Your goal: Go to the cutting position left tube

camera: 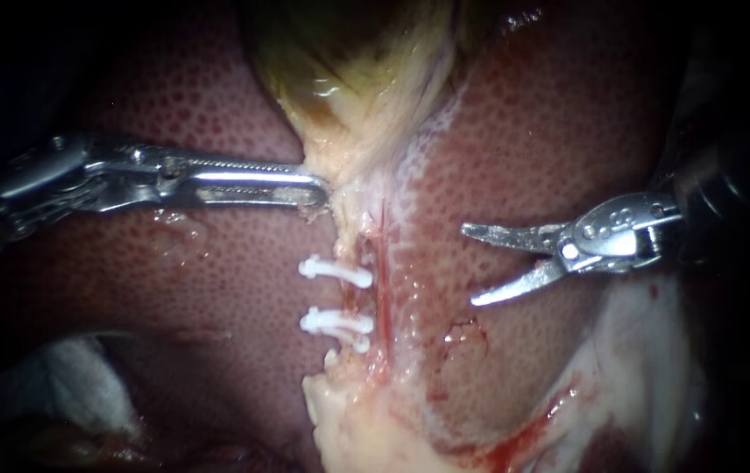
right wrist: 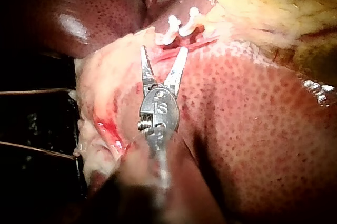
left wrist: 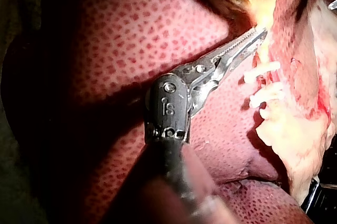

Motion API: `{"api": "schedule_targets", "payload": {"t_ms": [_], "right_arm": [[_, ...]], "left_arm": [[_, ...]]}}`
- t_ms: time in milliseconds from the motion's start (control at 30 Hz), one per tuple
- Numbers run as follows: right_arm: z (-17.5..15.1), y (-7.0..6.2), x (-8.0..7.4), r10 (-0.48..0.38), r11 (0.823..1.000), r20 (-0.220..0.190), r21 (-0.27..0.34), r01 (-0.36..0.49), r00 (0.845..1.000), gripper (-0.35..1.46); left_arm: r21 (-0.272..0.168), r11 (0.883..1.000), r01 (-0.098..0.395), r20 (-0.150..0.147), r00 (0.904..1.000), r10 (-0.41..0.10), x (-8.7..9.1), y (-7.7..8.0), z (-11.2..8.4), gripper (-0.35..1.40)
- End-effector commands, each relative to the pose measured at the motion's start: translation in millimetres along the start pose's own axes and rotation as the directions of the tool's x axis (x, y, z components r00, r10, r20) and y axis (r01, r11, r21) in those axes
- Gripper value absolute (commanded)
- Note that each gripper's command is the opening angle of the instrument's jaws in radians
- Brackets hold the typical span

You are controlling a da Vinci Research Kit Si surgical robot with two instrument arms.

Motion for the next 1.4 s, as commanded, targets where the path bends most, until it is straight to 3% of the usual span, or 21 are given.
{"api": "schedule_targets", "payload": {"t_ms": [33, 200, 300, 433, 667, 967, 1400], "right_arm": [[0.0, 0.0, 0.0, 0.0, 1.0, 0.0, 0.0, 0.0, 1.0, 1.43], [0.0, 0.0, 0.0, 0.0, 1.0, 0.0, 0.0, 0.0, 1.0, 1.43], [0.0, 0.0, 0.0, 0.0, 1.0, 0.0, 0.0, 0.0, 1.0, 1.43], [0.0, 0.0, 0.0, -0.001, 1.0, 0.0, 0.0, 0.001, 1.0, 1.43], [0.1, -0.1, 0.0, -0.007, 1.0, 0.0, 0.001, 0.007, 1.0, 1.43], [1.5, -0.7, -0.3, 0.022, 0.999, 0.007, 0.023, -0.023, 1.0, 1.43], [12.0, -3.6, -2.8, 0.093, 0.992, 0.026, 0.087, -0.095, 0.995, 1.43]], "left_arm": [[-0.002, 1.0, -0.001, 0.0, 1.0, 0.001, 0.1, 0.0, -0.2, -0.35], [-0.009, 1.0, 0.006, 0.002, 1.0, -0.006, 1.3, 0.3, -2.4, -0.35], [0.005, 1.0, 0.02, -0.004, 0.9998, -0.02, 3.5, 1.0, -4.9, -0.35], [0.014, 1.0, 0.019, -0.04, 0.999, -0.019, 6.9, 2.2, -8.5, -0.35], [0.027, 1.0, -0.002, -0.081, 0.9967, 0.005, 10.1, 3.4, -11.9, -0.35], [0.032, 0.999, -0.003, -0.085, 0.9963, 0.006, 9.7, 3.9, -12.1, -0.35], [0.034, 0.999, -0.008, -0.086, 0.9962, 0.011, 9.0, 4.9, -11.0, -0.35]]}}
